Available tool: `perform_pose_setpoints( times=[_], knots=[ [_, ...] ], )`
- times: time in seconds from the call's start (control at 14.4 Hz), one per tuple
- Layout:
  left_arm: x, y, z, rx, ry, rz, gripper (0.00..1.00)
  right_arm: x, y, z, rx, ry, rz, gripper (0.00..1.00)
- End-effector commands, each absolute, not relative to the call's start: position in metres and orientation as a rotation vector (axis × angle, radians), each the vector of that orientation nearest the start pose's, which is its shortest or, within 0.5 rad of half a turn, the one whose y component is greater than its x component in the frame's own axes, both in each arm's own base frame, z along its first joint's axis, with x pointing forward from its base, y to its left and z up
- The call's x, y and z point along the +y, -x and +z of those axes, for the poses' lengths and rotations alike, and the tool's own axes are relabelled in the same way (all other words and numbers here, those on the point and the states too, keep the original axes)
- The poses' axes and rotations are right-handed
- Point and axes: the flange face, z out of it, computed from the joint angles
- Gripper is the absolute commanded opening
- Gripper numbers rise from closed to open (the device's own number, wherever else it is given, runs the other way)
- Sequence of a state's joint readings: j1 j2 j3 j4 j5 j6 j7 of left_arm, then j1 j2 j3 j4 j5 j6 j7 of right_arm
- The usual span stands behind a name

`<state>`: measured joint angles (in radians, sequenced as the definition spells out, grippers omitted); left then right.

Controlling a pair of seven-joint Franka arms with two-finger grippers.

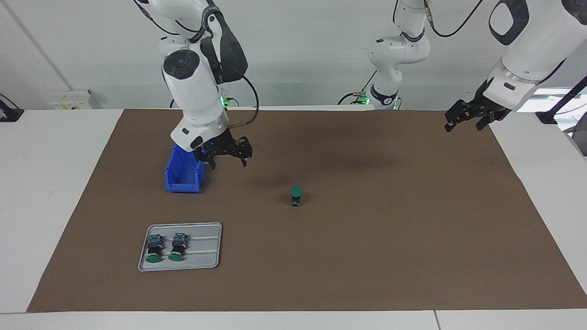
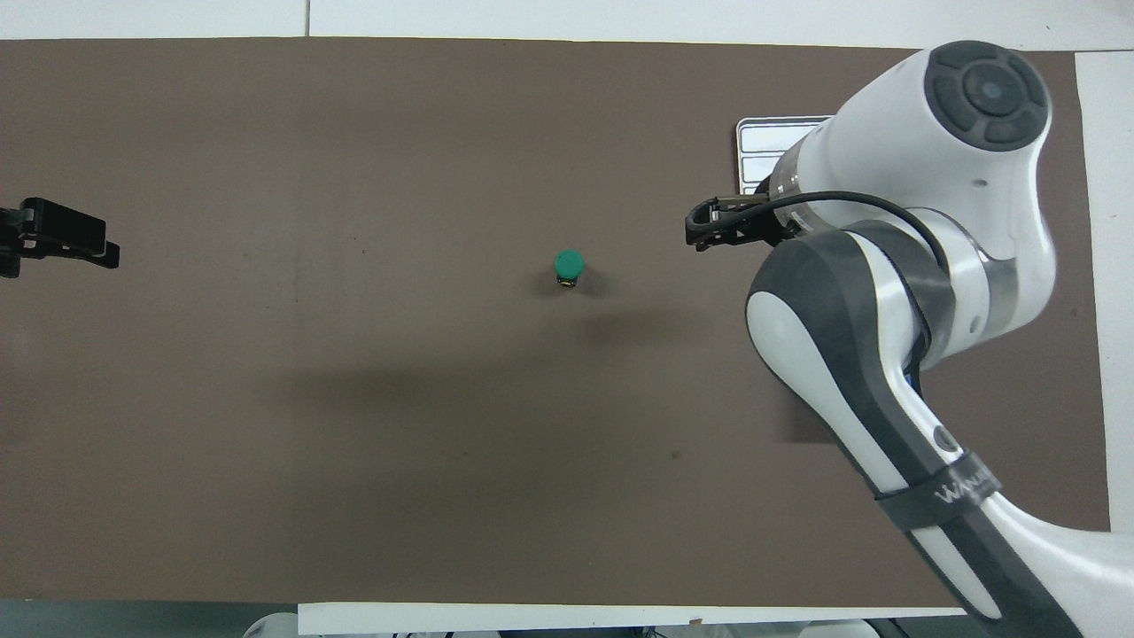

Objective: Place and press button with both arms
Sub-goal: 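Lower the right gripper and grasp the green button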

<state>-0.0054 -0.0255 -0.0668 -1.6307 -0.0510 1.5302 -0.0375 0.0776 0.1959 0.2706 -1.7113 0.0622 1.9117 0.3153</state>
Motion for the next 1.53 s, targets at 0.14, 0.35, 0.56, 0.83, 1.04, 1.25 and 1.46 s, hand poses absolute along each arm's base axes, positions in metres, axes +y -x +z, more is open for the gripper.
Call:
perform_pose_setpoints(
  times=[0.14, 0.35, 0.56, 0.83, 1.04, 1.25, 1.46],
  knots=[
    [-0.053, -0.53, 0.606, 0.105, 3.174, 0.091, 1.0, 0.267, -0.601, 0.449, -0.158, 3.047, 0.107, 0.96],
    [-0.057, -0.532, 0.602, 0.103, 3.173, 0.109, 1.0, 0.307, -0.607, 0.435, -0.184, 3.068, 0.092, 0.95],
    [-0.052, -0.531, 0.601, 0.086, 3.173, 0.123, 1.0, 0.324, -0.611, 0.425, -0.158, 3.076, 0.055, 0.95],
    [-0.053, -0.531, 0.601, 0.091, 3.173, 0.126, 1.0, 0.347, -0.613, 0.393, -0.145, 3.074, 0.015, 0.94],
    [-0.051, -0.531, 0.6, 0.086, 3.173, 0.128, 1.0, 0.365, -0.614, 0.369, -0.129, 3.085, -0.049, 0.93],
    [-0.053, -0.531, 0.6, 0.091, 3.173, 0.128, 1.0, 0.37, -0.614, 0.365, -0.114, 3.084, -0.069, 0.92],
    [-0.052, -0.531, 0.601, 0.086, 3.173, 0.126, 1.0, 0.374, -0.611, 0.364, -0.122, 3.081, -0.067, 0.9]
  ],
)
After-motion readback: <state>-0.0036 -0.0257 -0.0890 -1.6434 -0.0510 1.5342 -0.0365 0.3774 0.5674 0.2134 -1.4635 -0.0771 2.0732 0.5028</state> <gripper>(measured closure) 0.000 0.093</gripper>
